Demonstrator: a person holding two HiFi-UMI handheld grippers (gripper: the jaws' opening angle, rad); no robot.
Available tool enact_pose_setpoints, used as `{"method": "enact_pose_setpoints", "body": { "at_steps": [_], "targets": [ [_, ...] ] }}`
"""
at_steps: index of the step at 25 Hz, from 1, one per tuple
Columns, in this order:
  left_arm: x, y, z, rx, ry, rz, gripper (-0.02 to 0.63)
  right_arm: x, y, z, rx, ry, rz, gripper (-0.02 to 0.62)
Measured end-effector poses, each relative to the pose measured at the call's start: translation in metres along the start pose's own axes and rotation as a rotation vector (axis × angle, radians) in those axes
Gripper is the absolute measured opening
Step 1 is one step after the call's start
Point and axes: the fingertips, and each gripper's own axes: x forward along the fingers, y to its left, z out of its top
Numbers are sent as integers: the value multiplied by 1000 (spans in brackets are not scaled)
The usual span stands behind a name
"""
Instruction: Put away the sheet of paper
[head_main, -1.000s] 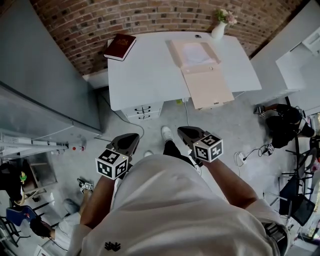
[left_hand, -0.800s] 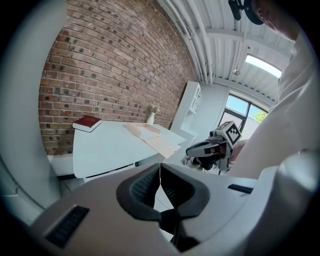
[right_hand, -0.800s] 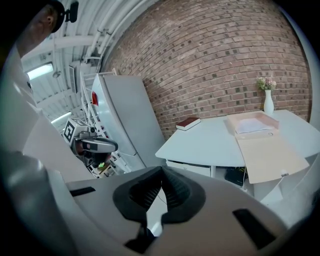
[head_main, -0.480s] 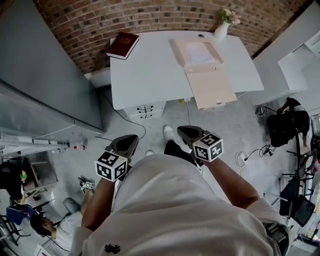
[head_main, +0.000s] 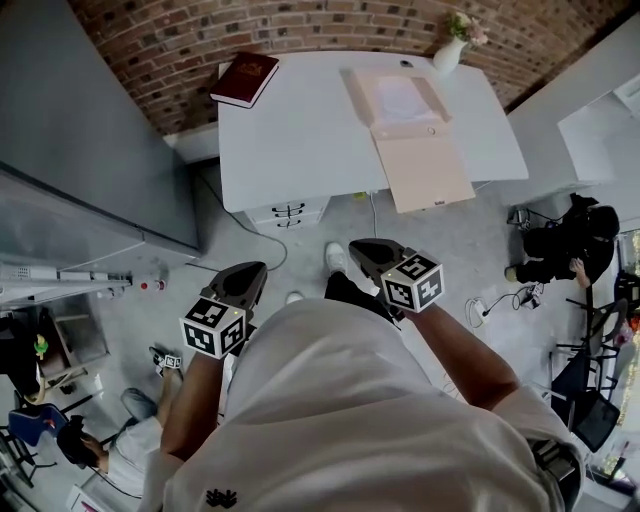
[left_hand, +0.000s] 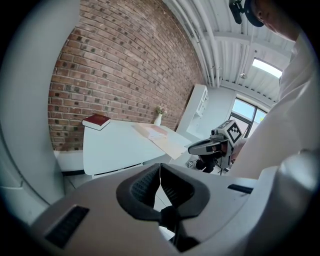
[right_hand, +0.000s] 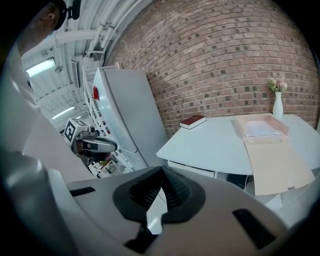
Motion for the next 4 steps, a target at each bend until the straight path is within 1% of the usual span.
{"method": "enact_pose_setpoints", "body": {
  "at_steps": [4],
  "targets": [
    [5,13,5,-12,-3,2,25,10,-8,8,-1,13,-1,28]
  ]
}}
